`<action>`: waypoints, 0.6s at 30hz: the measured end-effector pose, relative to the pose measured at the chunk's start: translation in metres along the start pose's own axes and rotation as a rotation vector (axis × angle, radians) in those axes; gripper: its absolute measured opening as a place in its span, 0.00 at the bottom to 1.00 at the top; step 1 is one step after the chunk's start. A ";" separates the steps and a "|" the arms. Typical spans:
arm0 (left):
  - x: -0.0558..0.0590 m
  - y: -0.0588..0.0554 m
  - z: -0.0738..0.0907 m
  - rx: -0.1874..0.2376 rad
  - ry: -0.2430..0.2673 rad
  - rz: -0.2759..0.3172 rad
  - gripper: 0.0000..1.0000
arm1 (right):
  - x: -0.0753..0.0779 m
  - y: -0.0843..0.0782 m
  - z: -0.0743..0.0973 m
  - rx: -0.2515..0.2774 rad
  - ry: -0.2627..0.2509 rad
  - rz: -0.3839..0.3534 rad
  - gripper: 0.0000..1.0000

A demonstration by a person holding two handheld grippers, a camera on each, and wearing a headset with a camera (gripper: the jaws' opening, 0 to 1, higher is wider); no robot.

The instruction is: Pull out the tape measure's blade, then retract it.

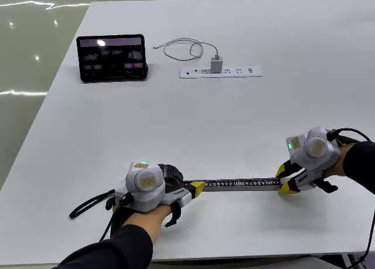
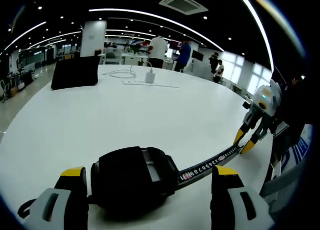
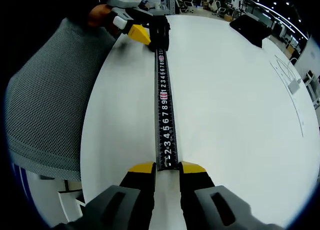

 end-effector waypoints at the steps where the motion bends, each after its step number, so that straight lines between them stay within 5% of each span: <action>1: 0.000 0.000 0.000 0.000 -0.001 0.000 1.00 | 0.001 0.001 -0.002 -0.001 0.000 -0.002 0.13; 18: -0.010 0.003 0.004 0.002 0.051 0.032 0.95 | 0.001 0.005 -0.006 -0.085 -0.040 0.053 0.11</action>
Point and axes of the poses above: the centre of the closed fingertips' face, and the gripper's own axes: z roughly backward along the fingers, x roughly to its right, y roughly out of its top, the point moved 7 cm from there along z, roughly backward along the fingers, and after that the axes turned 8 degrees about x, right-handed, at the moved point
